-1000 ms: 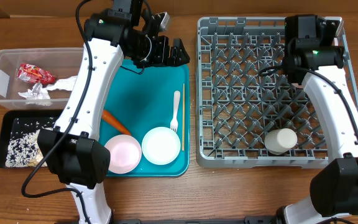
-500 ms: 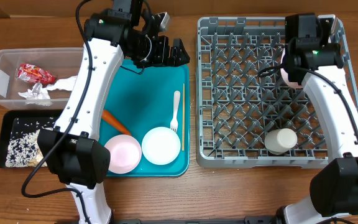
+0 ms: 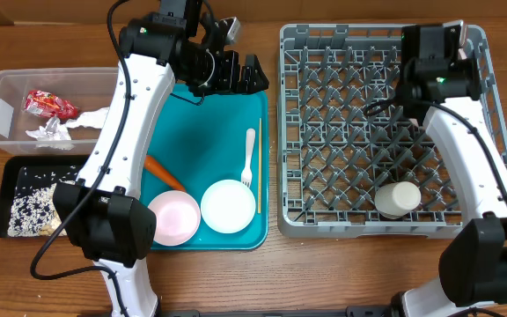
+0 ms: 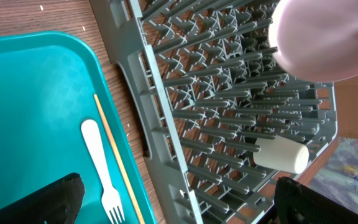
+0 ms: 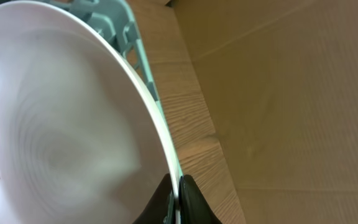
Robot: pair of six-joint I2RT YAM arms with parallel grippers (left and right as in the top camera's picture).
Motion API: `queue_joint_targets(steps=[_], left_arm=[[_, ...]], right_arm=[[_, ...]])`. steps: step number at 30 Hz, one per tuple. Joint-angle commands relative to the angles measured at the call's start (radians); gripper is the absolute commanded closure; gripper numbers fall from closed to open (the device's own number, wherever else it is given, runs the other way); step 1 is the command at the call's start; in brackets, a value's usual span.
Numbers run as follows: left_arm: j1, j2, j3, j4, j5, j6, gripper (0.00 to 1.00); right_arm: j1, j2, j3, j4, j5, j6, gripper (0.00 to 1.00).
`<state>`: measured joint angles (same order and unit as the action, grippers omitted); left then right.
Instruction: Sort waste into correct bins and load items into the dishwasher rack
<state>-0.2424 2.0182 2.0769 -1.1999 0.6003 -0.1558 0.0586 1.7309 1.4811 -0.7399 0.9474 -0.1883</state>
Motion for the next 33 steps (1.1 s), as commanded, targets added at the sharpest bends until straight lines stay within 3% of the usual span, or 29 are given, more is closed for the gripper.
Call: queue_joint_targets(steps=[1,5,6,11,14,20,26,28,33], left_arm=[[-0.008,0.013,0.026,0.000,-0.006,-0.009,0.00],[-0.008,0.013,0.026,0.000,-0.006,-0.009,0.00],[-0.008,0.013,0.026,0.000,-0.006,-0.009,0.00],[-0.008,0.013,0.026,0.000,-0.006,-0.009,0.00],[-0.007,0.013,0.026,0.000,-0.006,-0.009,0.00],[-0.008,0.013,0.026,0.000,-0.006,-0.009,0.00],[-0.008,0.013,0.026,0.000,-0.006,-0.009,0.00],[-0.007,0.013,0.026,0.000,-0.006,-0.009,0.00],[-0.007,0.013,0.026,0.000,-0.006,-0.009,0.00]], right_arm=[[-0.003,-0.002,-0.039,0.027,0.016,-0.029,0.96],[-0.003,-0.003,-0.048,0.068,0.017,-0.029,0.95],[-0.003,-0.003,-0.048,0.078,0.017,-0.030,0.90],[-0.002,-0.013,-0.047,0.088,0.016,-0.021,0.46],[0.002,-0.020,-0.047,0.088,0.014,-0.021,0.37],[0.025,-0.081,-0.042,0.080,-0.012,0.008,0.28],[0.024,-0.204,0.005,-0.012,-0.198,0.081,0.26],[0.025,-0.249,0.008,-0.057,-0.314,0.118,0.21],[0.026,-0.337,0.008,-0.251,-0.892,0.175,0.21]])
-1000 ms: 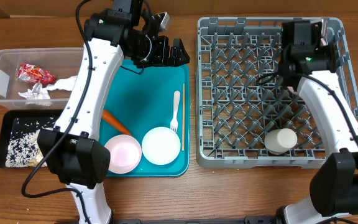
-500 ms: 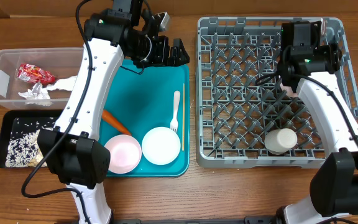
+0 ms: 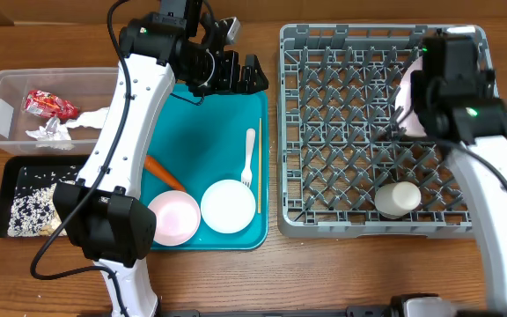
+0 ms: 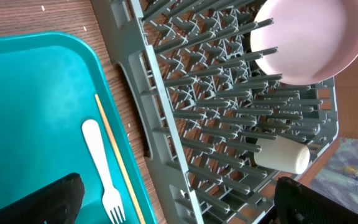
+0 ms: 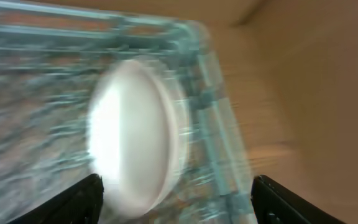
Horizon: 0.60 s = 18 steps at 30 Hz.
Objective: Sort waste into correct bins and load items into the dishwasher rack
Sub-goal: 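Release the plate in the rack and lower the right gripper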
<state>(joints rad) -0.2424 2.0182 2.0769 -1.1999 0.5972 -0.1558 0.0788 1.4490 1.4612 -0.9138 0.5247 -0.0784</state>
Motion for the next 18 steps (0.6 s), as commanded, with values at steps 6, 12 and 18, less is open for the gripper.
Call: queue_joint_targets(steps=[6,12,18], left_arm=[[-0.007,0.013,0.026,0.000,-0.003,-0.009,0.00],[-0.008,0.013,0.026,0.000,-0.003,-0.009,0.00],[-0.008,0.013,0.026,0.000,-0.003,-0.009,0.00]], right_arm=[[0.005,-0.065,0.024,-0.372,-0.958,0.064,0.19],[0.005,-0.064,0.024,-0.507,-1.048,0.064,0.00],[0.005,-0.061,0.024,-0.566,-1.110,0.064,0.00]])
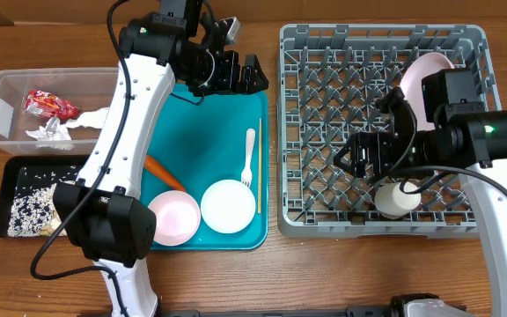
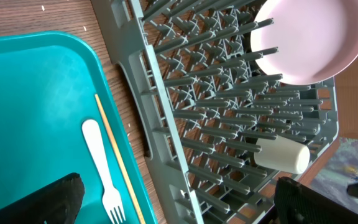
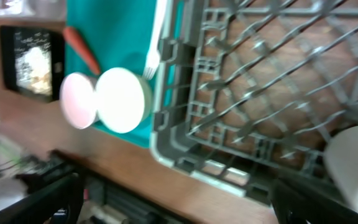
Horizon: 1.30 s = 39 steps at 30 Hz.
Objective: Sort waste into correct bins and load items into the dishwasher rack
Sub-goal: 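Release the plate in the rack and lower the right gripper, then lower the left gripper and grasp the white bowl on the teal tray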
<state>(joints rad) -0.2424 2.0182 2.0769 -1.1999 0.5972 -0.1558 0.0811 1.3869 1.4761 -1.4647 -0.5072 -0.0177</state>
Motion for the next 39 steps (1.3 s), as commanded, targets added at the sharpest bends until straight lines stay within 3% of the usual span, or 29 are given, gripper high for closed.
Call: queue_joint_targets(steps=[1,6,10,15,17,23,32,39], left_arm=[[-0.008,0.013,0.026,0.000,-0.003,-0.009,0.00],[-0.007,0.013,0.026,-0.009,-0.003,-0.008,0.00],[0.000,0.013,0.026,-0.113,-0.014,-0.031,0.00],[0.000,0.009,0.026,-0.287,-0.312,-0.136,0.00],[-0.007,0.006,0.026,-0.352,-0.404,-0.140,0.07],[-0.067,0.007,0.014,-0.490,-0.498,-0.104,0.19],[-0.154,0.007,-0.227,-0.409,-0.566,-0.072,0.28],[-0.116,0.007,-0.371,-0.341,-0.408,0.166,0.35]], right_arm=[[0.003,0.001,0.009,-0.025,-0.078,0.003,0.00],[0.003,0.001,0.009,-0.055,-0.079,0.003,0.00],[0.003,0.001,0.009,-0.060,-0.078,0.003,0.00],[0.003,0.001,0.009,-0.063,-0.059,0.003,0.00],[0.003,0.001,0.009,-0.063,-0.051,0.003,0.00],[0.003,0.001,0.009,-0.062,-0.028,0.003,0.00],[0.003,0.001,0.009,-0.064,-0.024,0.003,0.00],[0.003,0.001,0.009,-0.060,-0.002,0.003,0.00]])
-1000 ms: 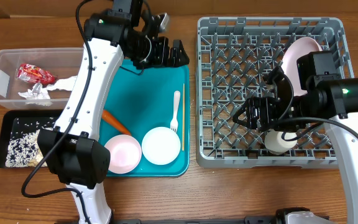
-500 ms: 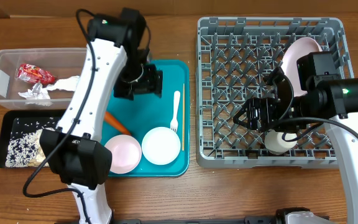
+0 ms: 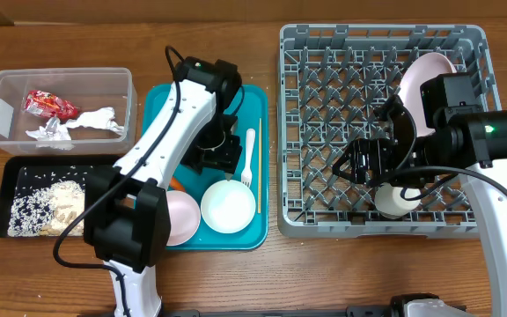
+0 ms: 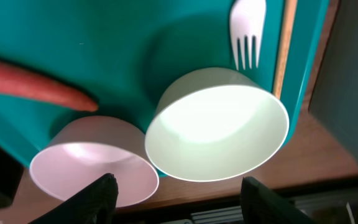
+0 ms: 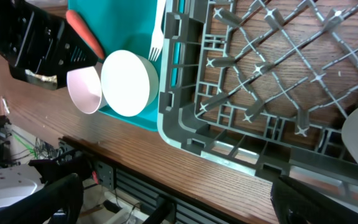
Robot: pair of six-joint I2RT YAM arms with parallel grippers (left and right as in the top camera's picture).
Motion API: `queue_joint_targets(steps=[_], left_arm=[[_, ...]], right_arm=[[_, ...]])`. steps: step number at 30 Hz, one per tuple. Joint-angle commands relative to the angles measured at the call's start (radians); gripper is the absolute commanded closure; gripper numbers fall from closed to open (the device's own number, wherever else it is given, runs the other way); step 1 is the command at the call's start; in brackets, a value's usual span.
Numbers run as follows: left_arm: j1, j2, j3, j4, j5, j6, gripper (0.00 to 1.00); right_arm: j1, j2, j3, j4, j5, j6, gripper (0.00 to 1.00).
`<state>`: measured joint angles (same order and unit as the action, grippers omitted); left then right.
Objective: Sort waste into correct bins and load items into the dishwasher rack
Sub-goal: 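Lower the left gripper and grasp the white bowl on the teal tray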
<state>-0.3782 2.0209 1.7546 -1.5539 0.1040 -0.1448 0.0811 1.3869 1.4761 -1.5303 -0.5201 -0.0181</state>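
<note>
A white bowl (image 4: 219,124) and a pink bowl (image 4: 92,165) stand side by side at the near end of the teal tray (image 3: 179,119). Beside them lie a carrot (image 4: 36,81), a white fork (image 3: 249,154) and a chopstick (image 3: 260,172). My left gripper (image 4: 182,199) hangs open just above the two bowls, holding nothing. In the grey rack (image 3: 324,211) a pink plate (image 3: 429,79) stands on edge at the far right and a white cup (image 3: 397,201) lies near the front. My right gripper (image 3: 359,163) is open over the rack, left of the cup.
A clear bin (image 3: 7,114) with wrappers sits at the far left. In front of it is a black tray (image 3: 16,172) of rice. The rack's near wall (image 5: 185,134) stands between the teal tray and my right gripper.
My left gripper was at the far end of the teal tray, facing the rack. Now it is over the tray's near half, above the two bowls. My right arm has barely shifted.
My right gripper was shut on the pink plate at the rack's far right corner. Then the plate stood on edge in the rack and the gripper was off it. Then the right gripper was open over the rack's front; the left arm stayed still until now.
</note>
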Motion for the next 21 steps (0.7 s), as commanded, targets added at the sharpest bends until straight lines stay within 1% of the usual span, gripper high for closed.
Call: queue_joint_targets(steps=[1,11,15,17,21], left_arm=[[0.021,0.004,-0.070,0.023,0.085,0.165,0.34],[0.027,0.004,-0.274,0.216,0.079,0.168,0.34],[0.034,0.004,-0.294,0.224,0.068,0.168,0.35],[0.039,0.004,-0.294,0.223,0.068,0.168,0.37],[0.050,0.004,-0.307,0.235,0.068,0.168,0.37]], right_arm=[[0.003,0.001,0.009,0.006,0.011,0.004,0.00],[0.003,0.001,0.009,0.006,0.011,0.003,0.00],[0.003,0.001,0.009,0.006,0.011,0.003,0.00],[0.003,0.001,0.009,0.006,0.011,0.003,0.00],[0.003,0.001,0.009,0.006,0.011,0.003,0.00]])
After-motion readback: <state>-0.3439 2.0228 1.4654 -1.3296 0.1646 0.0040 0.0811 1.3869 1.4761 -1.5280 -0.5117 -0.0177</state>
